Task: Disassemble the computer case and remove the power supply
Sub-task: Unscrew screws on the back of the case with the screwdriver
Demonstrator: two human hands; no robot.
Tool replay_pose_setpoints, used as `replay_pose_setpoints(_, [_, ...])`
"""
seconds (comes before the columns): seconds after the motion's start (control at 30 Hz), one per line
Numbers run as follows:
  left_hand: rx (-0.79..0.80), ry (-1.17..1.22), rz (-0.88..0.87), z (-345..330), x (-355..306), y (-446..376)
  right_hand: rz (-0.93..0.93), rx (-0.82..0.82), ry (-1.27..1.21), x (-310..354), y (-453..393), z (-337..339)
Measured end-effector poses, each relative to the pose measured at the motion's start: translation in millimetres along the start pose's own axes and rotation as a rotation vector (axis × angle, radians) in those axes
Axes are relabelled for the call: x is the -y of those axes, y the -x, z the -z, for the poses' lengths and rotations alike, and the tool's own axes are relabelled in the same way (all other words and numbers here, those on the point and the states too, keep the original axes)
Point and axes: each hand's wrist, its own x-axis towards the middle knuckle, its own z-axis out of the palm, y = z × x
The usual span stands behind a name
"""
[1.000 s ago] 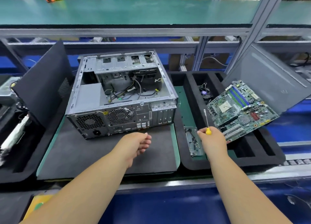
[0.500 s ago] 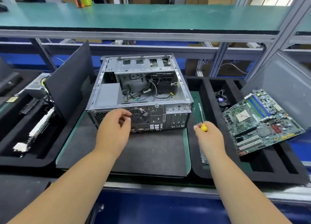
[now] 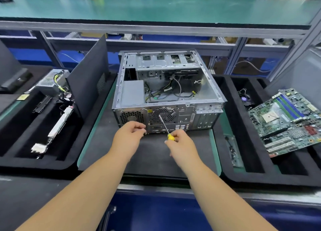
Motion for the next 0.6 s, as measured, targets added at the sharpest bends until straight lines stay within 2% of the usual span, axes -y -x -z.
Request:
replay_pose_setpoints(0.27, [0.237, 0.273, 0.223, -14, 11, -13, -0.123, 0.021, -0.078, -8, 5, -42])
replay_pose_setpoints(0.6, [0.218, 0.413, 0.278, -28, 17, -26, -0.110, 0.034, -0.124, -11, 7, -50])
